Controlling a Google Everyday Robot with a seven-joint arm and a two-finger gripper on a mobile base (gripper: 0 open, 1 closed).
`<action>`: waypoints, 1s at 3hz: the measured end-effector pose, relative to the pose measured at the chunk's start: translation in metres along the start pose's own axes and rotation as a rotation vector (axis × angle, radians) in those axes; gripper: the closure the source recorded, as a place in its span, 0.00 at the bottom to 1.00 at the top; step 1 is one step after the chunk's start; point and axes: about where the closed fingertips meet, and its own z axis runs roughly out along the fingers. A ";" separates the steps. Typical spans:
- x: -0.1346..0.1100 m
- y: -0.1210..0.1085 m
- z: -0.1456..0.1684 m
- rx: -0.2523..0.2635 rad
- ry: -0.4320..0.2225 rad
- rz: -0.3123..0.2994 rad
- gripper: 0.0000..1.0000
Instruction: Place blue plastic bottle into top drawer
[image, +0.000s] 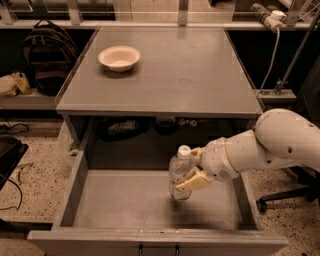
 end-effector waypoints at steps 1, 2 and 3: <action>0.014 -0.013 0.010 0.001 0.008 -0.010 1.00; 0.025 -0.026 0.022 0.002 -0.005 -0.008 1.00; 0.033 -0.033 0.032 0.008 -0.032 -0.001 1.00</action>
Offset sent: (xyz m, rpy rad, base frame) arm 0.0435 -0.0103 -0.0501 0.0180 -0.0105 -0.0027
